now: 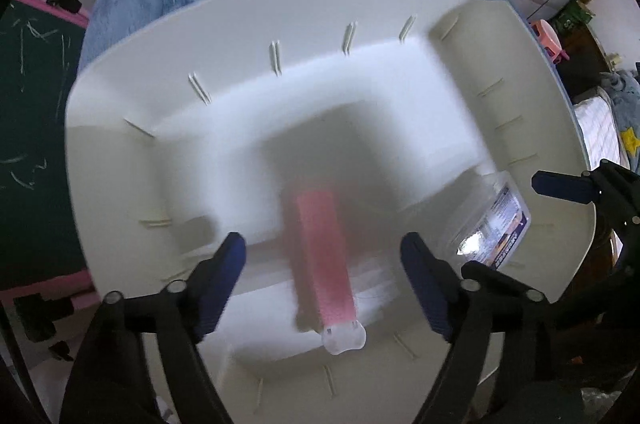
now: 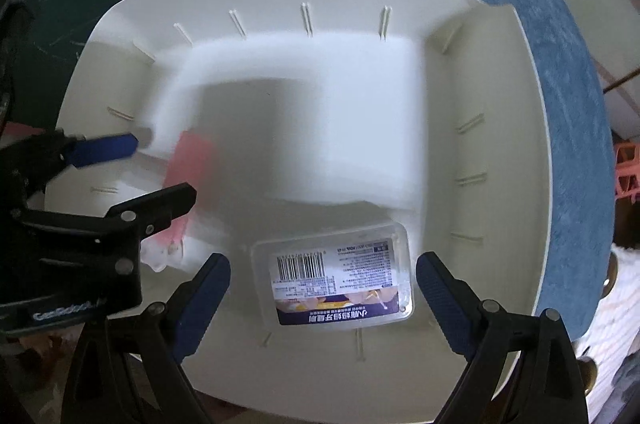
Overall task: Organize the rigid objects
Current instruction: 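Carry roller and clear box to the white tray and release both there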
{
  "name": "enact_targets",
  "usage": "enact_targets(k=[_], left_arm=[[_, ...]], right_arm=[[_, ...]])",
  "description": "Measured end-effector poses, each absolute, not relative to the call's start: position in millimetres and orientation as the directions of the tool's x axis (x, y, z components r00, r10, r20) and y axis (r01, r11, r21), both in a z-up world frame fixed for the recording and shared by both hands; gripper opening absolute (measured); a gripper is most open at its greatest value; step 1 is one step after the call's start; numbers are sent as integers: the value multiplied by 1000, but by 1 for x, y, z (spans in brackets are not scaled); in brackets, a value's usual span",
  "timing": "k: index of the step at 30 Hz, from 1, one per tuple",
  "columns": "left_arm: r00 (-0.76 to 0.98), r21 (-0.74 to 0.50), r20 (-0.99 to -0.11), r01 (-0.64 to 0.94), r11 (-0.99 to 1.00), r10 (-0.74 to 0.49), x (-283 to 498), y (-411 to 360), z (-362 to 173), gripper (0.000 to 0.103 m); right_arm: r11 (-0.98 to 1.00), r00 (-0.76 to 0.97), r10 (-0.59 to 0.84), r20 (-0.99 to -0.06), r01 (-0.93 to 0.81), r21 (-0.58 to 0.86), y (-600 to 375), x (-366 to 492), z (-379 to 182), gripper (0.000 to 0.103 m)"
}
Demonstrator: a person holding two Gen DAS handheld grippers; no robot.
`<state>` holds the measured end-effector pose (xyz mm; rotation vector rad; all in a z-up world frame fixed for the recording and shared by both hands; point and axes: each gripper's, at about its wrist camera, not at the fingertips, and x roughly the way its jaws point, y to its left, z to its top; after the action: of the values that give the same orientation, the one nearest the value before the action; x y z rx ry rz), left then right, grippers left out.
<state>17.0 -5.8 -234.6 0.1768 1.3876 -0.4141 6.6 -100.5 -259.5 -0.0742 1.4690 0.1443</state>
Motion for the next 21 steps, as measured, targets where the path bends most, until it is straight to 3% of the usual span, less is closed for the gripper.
enact_targets(k=[21], left_arm=[[253, -122, -943, 341, 932, -216, 40, 10, -167, 86]], right_arm=[[980, 196, 114, -974, -183, 78, -101, 7, -195, 95]])
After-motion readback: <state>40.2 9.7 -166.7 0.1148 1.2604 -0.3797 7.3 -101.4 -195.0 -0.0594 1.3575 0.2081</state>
